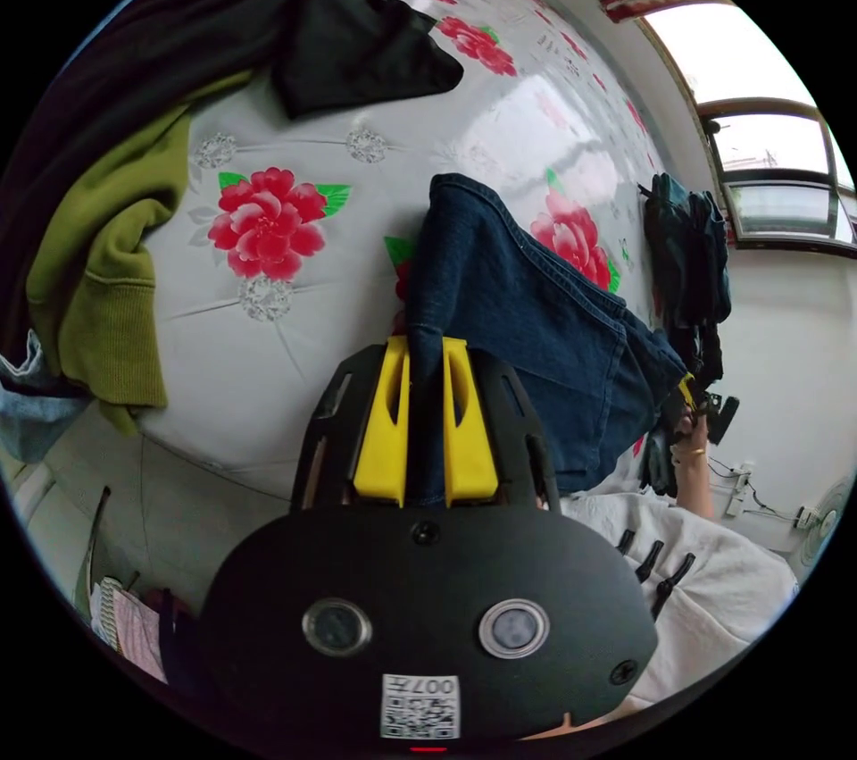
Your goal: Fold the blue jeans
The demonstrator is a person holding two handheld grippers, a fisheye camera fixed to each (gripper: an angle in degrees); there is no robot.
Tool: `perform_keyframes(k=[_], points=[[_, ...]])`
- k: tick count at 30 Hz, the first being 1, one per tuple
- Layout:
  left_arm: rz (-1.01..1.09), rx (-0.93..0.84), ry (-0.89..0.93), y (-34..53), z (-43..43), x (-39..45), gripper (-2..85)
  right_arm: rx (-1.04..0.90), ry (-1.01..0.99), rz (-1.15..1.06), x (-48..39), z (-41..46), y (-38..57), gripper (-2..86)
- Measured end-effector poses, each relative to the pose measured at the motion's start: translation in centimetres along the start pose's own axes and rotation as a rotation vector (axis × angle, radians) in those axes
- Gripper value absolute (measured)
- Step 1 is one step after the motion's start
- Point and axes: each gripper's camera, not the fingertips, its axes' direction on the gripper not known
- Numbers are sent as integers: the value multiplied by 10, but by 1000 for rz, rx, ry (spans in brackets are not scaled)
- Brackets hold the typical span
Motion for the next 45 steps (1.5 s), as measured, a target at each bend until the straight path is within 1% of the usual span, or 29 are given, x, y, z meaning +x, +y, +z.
perform_keyframes(k=[1,3,5,7,9,10,12,15,16,18,19,22,23,24,25,27,28,30,31,33,34,35,36,39,40,42,45], points=[[1,3,-4,0,-1,1,60,-21,-22,9,2,9,-8,94],[4,5,-11,1,-2,3,60,-116,-162,44,9,45,-30,74],[7,9,-20,1,-3,5,59,-156,-244,59,7,60,-35,60],[8,14,-20,2,-5,5,58,-54,-257,49,2,47,-26,49],[7,18,-15,4,-6,4,58,211,-257,69,-6,-6,8,38],[5,21,-10,5,-7,3,58,284,-235,72,-11,-22,21,35],[3,21,1,6,-7,3,57,490,-97,66,-49,-81,79,30],[2,24,15,9,-6,4,56,610,87,90,-104,-116,125,28],[3,27,6,9,-6,5,55,615,119,83,-112,-117,127,29],[8,21,-4,7,-6,5,55,575,268,56,-129,-106,112,35],[8,15,-2,5,-6,4,54,565,297,59,-128,-100,105,37],[8,17,14,5,-9,-1,54,458,368,115,-91,-57,48,51],[16,24,18,6,-11,-3,54,381,412,165,-67,-35,23,57],[20,27,20,7,-12,-4,54,275,402,179,-45,-16,2,64],[24,33,30,8,-13,-7,54,237,385,188,-34,-9,-5,68],[16,43,56,10,-14,-13,55,146,270,242,-2,-1,-13,84],[8,48,74,11,-15,-17,56,160,243,253,2,-5,-9,87],[-5,59,104,12,-16,-24,56,266,155,313,13,-28,24,101],[-12,66,125,13,-17,-29,57,285,133,332,17,-32,35,104],[-14,77,152,15,-19,-35,59,349,28,446,35,-45,92,115],[-15,84,166,16,-20,-39,60,357,-6,480,40,-46,107,118],[-17,93,176,18,-22,-42,61,358,-80,541,51,-44,138,122],[-18,98,180,18,-23,-43,61,335,-137,583,58,-38,164,126],[-19,113,190,22,-28,-49,62,246,-225,632,61,-14,209,132],[-16,117,190,23,-32,-51,62,235,-241,632,59,-9,214,133],[-10,122,189,25,-38,-55,62,306,-240,618,53,-4,219,131],[-3,147,198,29,-51,-65,61,315,-280,607,57,13,193,112]])
